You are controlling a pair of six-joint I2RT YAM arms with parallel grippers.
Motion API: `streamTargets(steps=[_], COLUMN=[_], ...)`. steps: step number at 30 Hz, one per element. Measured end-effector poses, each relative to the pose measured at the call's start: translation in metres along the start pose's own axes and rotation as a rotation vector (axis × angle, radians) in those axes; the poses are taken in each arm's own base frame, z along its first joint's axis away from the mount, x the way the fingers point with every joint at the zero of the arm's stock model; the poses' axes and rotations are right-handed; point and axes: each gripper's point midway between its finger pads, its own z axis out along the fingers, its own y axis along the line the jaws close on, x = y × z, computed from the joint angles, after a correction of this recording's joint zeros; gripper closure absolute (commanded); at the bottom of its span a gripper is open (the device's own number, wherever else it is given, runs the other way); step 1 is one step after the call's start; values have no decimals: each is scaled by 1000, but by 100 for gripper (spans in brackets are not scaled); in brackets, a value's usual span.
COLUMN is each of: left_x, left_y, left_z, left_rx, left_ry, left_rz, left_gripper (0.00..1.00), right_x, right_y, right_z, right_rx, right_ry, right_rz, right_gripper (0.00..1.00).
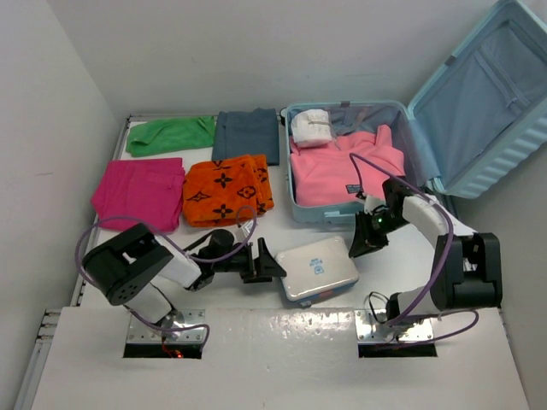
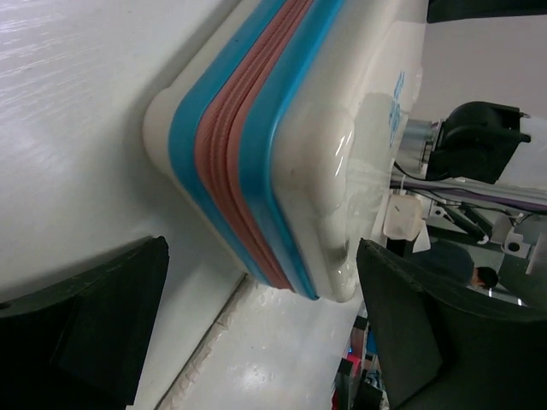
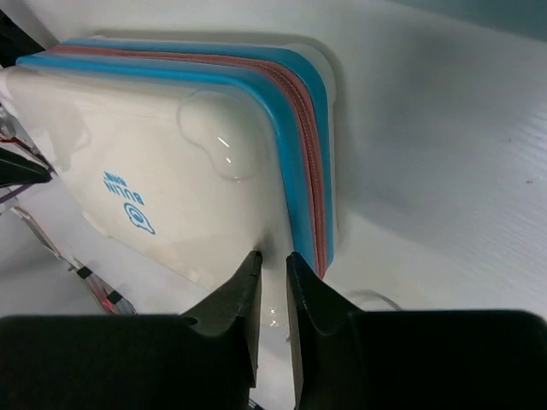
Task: Pack the luggage
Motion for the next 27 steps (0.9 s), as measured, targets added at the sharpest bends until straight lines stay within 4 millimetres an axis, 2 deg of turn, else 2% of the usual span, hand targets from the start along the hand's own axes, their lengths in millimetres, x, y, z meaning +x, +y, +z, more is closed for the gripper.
streamTargets(steps=[7,14,27], left_x=[-2,5,4], left_y=[-7,-11,-19], left_z=[21,33,34], left_rx=[27,73,54], left_ry=[17,57,68], left_rz=[-21,-72,-52], left_gripper=[4,5,10], right_x=[-4,1,5], right_y=[8,0,3], right_z=[7,6,7], right_rx=[15,139,308], right_ry=[23,77,130], right_rz=[-39,-63,-252], right_gripper=[86,91,94])
